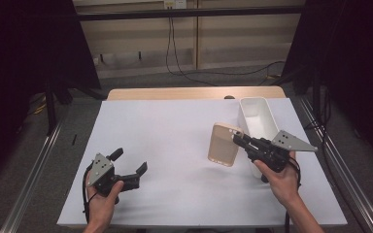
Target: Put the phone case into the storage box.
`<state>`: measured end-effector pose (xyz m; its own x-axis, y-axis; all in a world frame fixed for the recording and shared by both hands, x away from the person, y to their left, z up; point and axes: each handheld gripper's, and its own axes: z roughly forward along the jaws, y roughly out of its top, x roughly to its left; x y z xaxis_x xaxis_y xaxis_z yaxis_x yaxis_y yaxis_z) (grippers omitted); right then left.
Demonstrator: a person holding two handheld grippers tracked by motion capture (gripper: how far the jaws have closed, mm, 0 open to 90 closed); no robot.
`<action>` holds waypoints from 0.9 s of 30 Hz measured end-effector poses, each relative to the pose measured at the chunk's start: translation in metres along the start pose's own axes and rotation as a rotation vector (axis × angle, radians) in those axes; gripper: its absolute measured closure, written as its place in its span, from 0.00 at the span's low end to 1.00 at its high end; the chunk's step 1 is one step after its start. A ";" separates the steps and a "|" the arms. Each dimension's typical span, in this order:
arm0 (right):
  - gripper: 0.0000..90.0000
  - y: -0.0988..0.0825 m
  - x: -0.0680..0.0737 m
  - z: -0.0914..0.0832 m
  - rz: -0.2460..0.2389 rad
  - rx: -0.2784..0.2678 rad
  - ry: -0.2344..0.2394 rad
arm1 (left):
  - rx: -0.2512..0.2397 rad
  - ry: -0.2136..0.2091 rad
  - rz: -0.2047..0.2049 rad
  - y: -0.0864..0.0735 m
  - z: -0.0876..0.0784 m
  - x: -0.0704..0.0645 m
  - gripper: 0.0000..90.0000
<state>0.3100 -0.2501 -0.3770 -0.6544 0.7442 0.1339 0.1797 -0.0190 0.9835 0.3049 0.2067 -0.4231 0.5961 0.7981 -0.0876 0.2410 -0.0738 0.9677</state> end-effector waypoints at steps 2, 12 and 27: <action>0.90 0.001 -0.001 -0.001 0.000 0.000 -0.002 | 0.008 0.016 0.003 -0.003 -0.003 0.003 0.02; 0.90 0.009 -0.008 0.000 -0.002 -0.006 -0.005 | -0.001 0.047 -0.011 -0.007 -0.009 0.010 0.02; 0.90 0.032 -0.023 0.004 -0.029 -0.039 -0.012 | -0.008 0.063 -0.031 -0.009 -0.014 0.012 0.03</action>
<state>0.3333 -0.2653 -0.3491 -0.6503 0.7525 0.1038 0.1315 -0.0231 0.9910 0.2991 0.2256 -0.4299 0.5393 0.8358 -0.1033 0.2523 -0.0433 0.9667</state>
